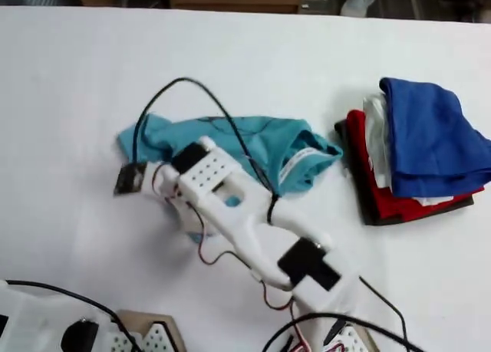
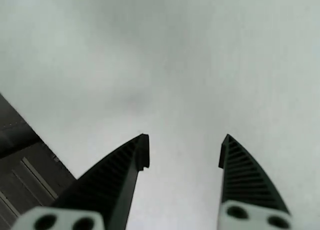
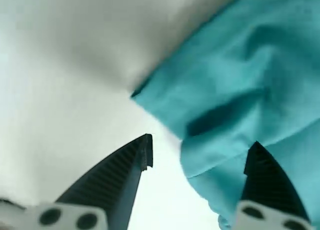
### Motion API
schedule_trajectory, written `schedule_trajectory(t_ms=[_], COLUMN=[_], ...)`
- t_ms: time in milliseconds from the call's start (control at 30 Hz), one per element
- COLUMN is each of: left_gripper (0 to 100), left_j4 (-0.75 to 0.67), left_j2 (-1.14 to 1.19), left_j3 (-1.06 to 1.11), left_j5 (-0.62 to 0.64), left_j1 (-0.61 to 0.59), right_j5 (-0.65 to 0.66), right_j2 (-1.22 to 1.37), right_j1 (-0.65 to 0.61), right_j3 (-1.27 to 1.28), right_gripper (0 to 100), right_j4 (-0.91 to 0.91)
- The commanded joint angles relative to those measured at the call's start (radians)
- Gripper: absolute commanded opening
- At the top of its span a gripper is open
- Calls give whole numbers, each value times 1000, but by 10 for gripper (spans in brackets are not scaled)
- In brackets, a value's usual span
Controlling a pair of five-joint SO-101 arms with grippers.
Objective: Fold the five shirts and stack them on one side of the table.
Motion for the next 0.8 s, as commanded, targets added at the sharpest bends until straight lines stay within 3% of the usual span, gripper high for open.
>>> schedule_trajectory(t_ms=[0, 300, 600, 767], left_gripper=[249, 249, 249, 249], left_j4=[-15, -15, -15, -15], left_j2=[-6, -6, -6, -6], left_j3=[-44, -44, -44, -44], left_j5=[3, 3, 3, 3], left_j1=[17, 12, 15, 12], right_j5=[114, 161, 91, 94], right_j2=[-107, -124, -116, -113], right_j1=[-36, -77, -160, -153], right_j3=[75, 236, 272, 275], right_gripper=[294, 294, 293, 234], right_j4=[-2, -157, -237, -265])
